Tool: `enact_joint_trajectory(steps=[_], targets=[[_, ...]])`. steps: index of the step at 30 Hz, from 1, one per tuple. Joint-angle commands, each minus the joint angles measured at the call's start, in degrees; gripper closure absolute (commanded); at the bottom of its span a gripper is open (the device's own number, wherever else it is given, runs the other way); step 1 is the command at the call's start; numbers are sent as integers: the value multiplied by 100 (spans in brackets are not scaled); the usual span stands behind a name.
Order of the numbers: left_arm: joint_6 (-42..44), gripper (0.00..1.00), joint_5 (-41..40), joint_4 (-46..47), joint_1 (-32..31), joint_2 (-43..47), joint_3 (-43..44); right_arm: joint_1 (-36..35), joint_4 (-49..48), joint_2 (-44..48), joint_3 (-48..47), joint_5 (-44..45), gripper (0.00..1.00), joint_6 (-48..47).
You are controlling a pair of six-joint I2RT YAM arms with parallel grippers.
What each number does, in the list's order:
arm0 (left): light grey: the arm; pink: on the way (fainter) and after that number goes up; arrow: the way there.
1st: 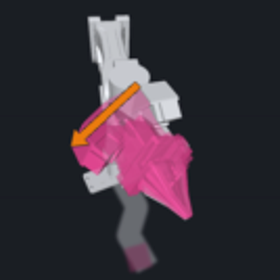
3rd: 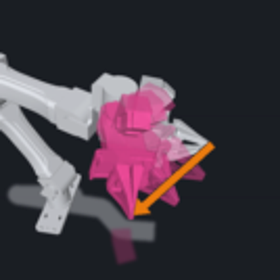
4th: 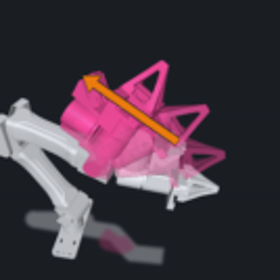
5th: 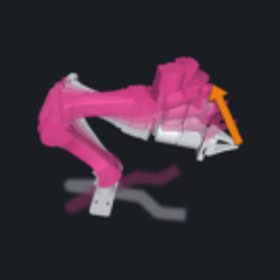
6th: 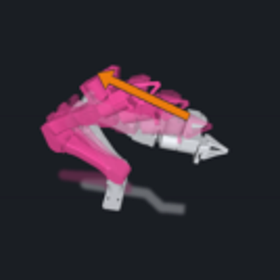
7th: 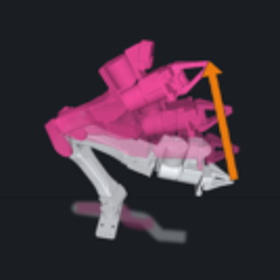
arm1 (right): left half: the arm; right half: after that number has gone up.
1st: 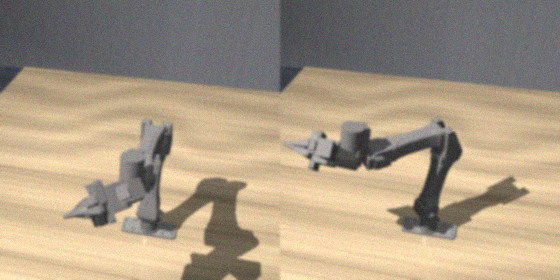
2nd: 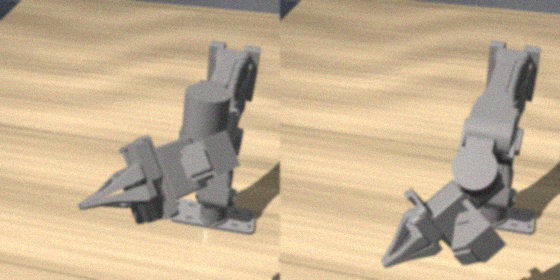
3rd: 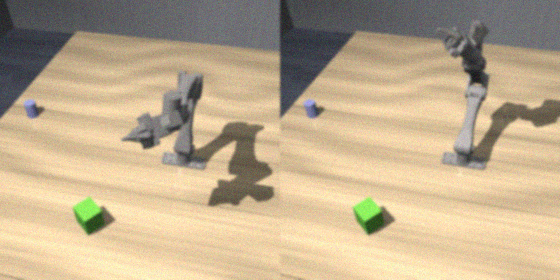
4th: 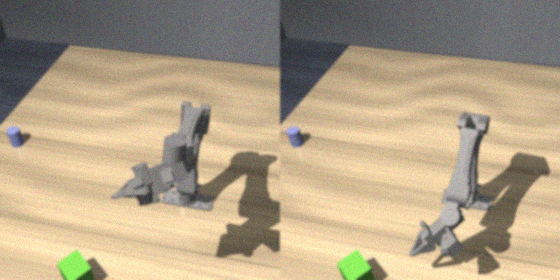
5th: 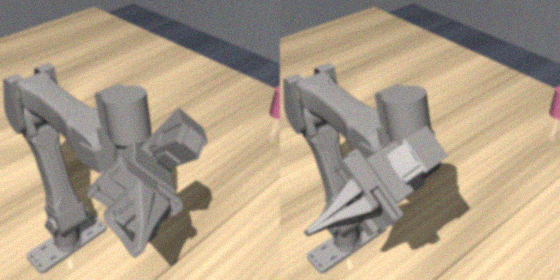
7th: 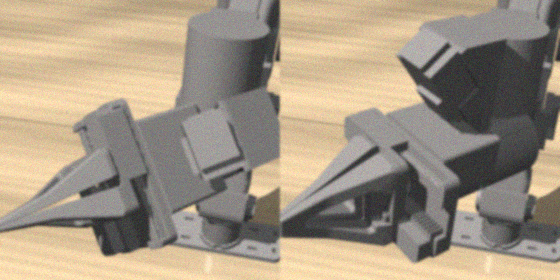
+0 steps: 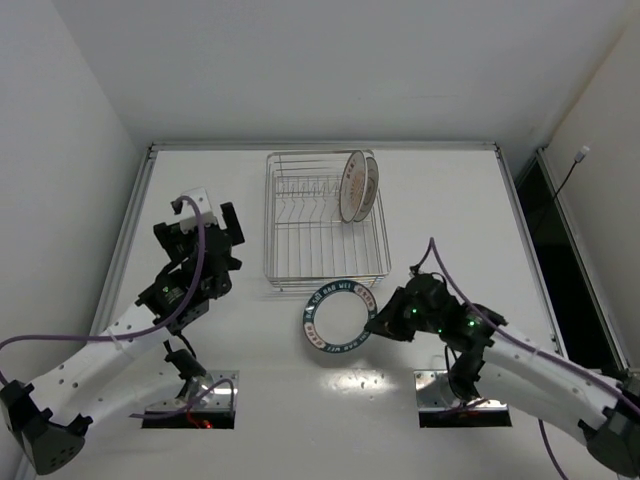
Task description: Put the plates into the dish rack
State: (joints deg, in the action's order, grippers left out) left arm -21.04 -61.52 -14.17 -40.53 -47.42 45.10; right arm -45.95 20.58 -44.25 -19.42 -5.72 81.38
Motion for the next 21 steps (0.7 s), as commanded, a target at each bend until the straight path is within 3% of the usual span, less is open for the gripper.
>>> enact_joint_trajectory(steps=[1, 4, 9, 12, 15, 21], targets=[[-199, 0, -475, 81, -16, 259, 87, -106, 1991, 662, -957, 606, 100, -753], [-199, 0, -537, 81, -16, 312, 87, -107, 2897, 1015, -1870, 1045, 100, -1376], [-252, 0, -730, -102, -16, 312, 87, -159, 4216, 279, -3924, 1985, 100, -2371], [-322, 0, -801, -165, -16, 259, 139, -159, 4366, -100, -4972, 2758, 100, -3030], [-375, 0, -801, -165, -16, 199, 139, -107, 4446, -1039, -5905, 3751, 100, -3812], [-322, 0, -801, -112, -16, -30, 139, -107, 3270, -2657, -6688, 5490, 100, -4911]])
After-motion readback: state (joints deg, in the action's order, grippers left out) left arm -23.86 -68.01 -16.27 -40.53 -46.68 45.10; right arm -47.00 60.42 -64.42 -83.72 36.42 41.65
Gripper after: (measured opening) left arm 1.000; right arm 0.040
